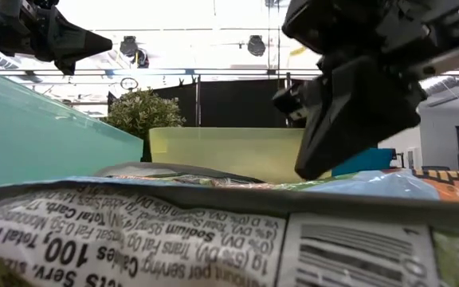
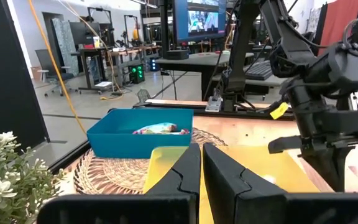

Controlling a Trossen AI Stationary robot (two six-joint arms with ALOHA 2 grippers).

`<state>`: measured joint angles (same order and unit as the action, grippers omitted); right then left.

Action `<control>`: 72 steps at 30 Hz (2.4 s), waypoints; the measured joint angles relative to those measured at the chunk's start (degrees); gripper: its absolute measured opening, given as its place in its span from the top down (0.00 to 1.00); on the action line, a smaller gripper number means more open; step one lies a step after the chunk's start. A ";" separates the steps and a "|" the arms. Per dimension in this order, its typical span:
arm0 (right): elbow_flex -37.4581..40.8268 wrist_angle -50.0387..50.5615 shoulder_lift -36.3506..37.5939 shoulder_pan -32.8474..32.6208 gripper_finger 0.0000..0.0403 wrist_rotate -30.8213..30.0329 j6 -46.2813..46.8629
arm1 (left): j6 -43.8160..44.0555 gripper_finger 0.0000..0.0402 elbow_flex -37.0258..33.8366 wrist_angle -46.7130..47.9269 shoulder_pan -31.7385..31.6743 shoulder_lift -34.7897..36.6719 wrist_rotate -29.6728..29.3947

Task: Pick and place Granola Bars by type
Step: Put the yellow granola bar into the green bin

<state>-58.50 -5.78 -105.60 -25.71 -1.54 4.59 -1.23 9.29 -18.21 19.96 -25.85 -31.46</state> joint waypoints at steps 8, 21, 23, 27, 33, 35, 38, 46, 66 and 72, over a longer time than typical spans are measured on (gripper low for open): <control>0.00 -2.80 4.77 0.00 1.00 -0.10 -7.84 | 0.00 0.94 0.01 -0.01 -0.02 0.01 0.00; -0.10 -2.13 5.75 0.25 1.00 21.08 -0.78 | 0.00 0.94 -0.01 0.01 0.00 0.01 0.00; -0.04 -1.71 3.30 0.87 1.00 21.16 0.52 | 0.00 0.94 -0.01 -0.03 -0.02 0.01 0.00; -0.07 -1.77 -0.90 1.96 1.00 21.29 3.06 | 0.00 0.94 0.00 0.00 0.00 0.00 0.00; -0.11 -2.86 -2.23 2.03 1.00 21.29 3.74 | 0.00 0.94 -0.01 -0.01 -0.02 -0.01 0.00; -0.11 -3.06 -2.26 2.16 1.00 21.10 3.36 | 0.00 0.94 0.00 -0.01 -0.01 0.00 0.00; -0.11 -3.70 -2.26 3.21 1.00 19.29 2.02 | 0.00 0.94 -0.01 -0.01 -0.01 0.00 0.00; -0.11 -7.78 -2.26 6.19 1.00 14.85 -1.06 | 0.00 0.94 0.01 0.00 0.00 0.01 0.00; -0.26 -13.96 -8.41 5.72 1.00 11.09 -1.33 | 0.00 0.94 -0.01 0.01 0.00 -0.01 0.00; -0.33 -5.97 -7.47 4.71 1.00 5.84 0.95 | 0.00 0.94 -0.01 0.02 -0.02 0.00 0.00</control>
<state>-58.83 -11.75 -113.07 -21.01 4.30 5.54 -1.23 9.28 -18.19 19.94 -25.86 -31.46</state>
